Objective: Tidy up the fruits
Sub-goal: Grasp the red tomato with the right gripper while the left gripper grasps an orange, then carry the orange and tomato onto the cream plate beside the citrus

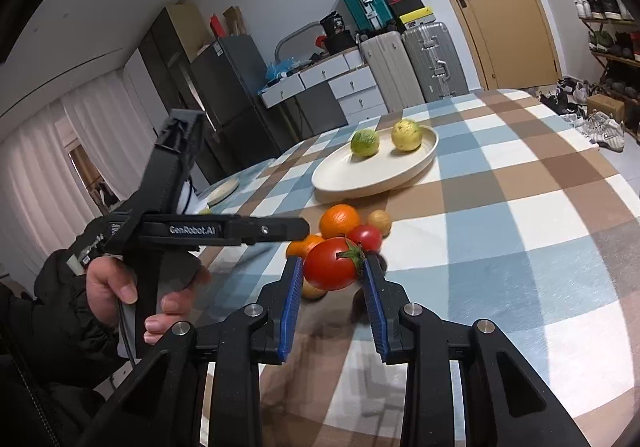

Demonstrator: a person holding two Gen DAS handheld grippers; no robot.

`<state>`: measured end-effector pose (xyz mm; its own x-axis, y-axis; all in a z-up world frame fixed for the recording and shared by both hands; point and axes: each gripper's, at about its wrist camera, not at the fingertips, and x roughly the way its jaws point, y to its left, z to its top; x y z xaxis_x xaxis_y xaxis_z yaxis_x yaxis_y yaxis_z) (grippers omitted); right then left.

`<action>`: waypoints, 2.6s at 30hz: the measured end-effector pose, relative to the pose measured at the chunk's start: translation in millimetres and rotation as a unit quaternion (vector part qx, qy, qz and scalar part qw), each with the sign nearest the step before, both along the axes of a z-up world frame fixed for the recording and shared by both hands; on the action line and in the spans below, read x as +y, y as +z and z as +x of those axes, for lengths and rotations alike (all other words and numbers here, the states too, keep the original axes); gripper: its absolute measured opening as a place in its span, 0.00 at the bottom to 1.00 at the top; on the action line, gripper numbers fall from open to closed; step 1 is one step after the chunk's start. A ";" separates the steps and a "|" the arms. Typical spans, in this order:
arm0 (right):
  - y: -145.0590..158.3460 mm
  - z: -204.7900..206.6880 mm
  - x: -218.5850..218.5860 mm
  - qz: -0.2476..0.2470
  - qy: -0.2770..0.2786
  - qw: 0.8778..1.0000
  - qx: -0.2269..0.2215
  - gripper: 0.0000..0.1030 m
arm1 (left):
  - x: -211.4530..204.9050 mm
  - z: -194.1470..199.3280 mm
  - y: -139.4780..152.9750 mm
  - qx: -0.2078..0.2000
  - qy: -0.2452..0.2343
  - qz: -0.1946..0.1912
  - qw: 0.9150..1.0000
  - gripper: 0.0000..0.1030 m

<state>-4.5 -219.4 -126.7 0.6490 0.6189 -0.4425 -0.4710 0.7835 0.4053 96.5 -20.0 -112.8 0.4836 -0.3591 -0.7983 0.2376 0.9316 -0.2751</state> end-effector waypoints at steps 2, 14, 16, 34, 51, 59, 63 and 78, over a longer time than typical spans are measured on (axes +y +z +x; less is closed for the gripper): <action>0.9 0.2 -3.5 0.002 0.000 1.000 -0.002 0.30 | -2.8 3.1 -1.4 0.006 -0.006 -0.003 1.000 0.97; -1.6 10.4 -12.9 0.015 0.007 1.000 -0.004 0.30 | -18.2 10.3 -9.8 0.044 -0.062 -0.001 0.997 0.52; -2.1 11.4 -12.8 0.016 0.008 1.000 -0.002 0.30 | -21.8 9.4 -14.6 0.053 -0.068 0.007 0.996 0.37; 4.5 20.5 0.8 0.004 0.020 1.000 0.005 0.30 | 17.7 4.6 16.9 0.006 -0.039 -0.034 0.999 0.36; 19.3 73.5 44.1 0.012 0.092 0.995 0.032 0.30 | 73.4 46.4 31.2 -0.041 0.023 -0.069 0.997 0.36; -8.9 55.6 75.0 -0.078 0.092 0.991 0.065 0.33 | 81.6 38.1 17.7 -0.033 0.034 -0.073 0.996 0.36; -7.4 59.5 84.8 -0.092 0.099 0.988 0.070 0.36 | 86.4 35.0 17.1 -0.033 0.042 -0.080 0.995 0.36; -26.3 87.8 119.9 -0.155 0.103 0.976 0.113 0.28 | 95.8 35.2 23.7 -0.040 0.046 -0.078 0.995 0.36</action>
<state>83.3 -99.6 -153.0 0.3897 0.5389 -0.7468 -0.5572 0.7836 0.2747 131.8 75.9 -89.0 0.5801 -0.4259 -0.6944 0.1794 0.8983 -0.4011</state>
